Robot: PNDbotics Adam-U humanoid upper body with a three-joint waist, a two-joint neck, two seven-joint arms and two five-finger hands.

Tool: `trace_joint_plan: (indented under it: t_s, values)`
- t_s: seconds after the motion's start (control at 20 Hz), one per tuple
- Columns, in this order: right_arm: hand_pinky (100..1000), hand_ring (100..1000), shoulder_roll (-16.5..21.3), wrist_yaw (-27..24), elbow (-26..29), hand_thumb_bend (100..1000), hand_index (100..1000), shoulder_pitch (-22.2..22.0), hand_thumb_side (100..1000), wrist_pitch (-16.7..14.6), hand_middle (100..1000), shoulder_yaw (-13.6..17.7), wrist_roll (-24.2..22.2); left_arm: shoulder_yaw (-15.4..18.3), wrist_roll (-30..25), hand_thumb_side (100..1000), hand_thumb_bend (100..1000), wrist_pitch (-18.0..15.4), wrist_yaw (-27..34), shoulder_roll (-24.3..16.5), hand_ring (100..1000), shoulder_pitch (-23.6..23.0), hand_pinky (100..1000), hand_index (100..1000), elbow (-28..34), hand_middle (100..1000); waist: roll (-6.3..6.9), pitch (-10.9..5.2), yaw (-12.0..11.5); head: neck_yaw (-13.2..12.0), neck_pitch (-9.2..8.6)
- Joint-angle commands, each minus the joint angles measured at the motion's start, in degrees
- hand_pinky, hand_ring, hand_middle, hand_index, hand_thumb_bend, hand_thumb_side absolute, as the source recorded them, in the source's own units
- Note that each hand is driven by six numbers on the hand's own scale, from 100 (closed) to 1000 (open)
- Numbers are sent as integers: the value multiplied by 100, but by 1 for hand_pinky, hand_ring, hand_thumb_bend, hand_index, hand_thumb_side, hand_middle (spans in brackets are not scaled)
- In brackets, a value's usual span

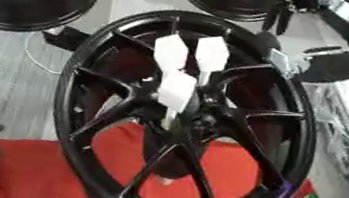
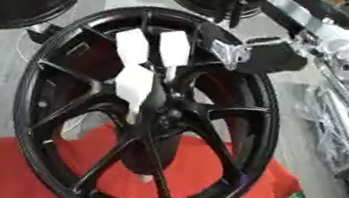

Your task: Pull the pin out of the wheel hub.

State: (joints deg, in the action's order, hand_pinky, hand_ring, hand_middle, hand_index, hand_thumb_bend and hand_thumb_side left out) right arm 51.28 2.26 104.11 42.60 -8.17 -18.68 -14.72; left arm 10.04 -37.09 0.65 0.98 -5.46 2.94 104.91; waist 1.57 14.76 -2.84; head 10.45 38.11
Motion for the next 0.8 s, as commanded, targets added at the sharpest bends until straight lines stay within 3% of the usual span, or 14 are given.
trace_joint_plan:
  t_s: [0.05, 0.5, 0.8]
  values:
    - [436, 552, -84, -52, -220, 100, 893, 238, 266, -4, 751, -5, -282, -14, -9, 975, 101, -40, 48, -32, 523, 6, 685, 808, 65, 711, 5, -117, -11, 41, -67]
    - [430, 546, -390, 26, -636, 100, 896, 443, 344, -6, 751, 43, -1104, -33, -42, 975, 100, -70, 75, -15, 523, -4, 686, 808, 63, 710, 54, -125, -79, 75, -74]
    - [411, 528, -518, 156, -895, 100, 907, 511, 487, 0, 752, 101, -1649, -41, -74, 977, 101, -69, 62, -2, 522, 8, 686, 808, 58, 708, 53, -109, -108, 94, -66]
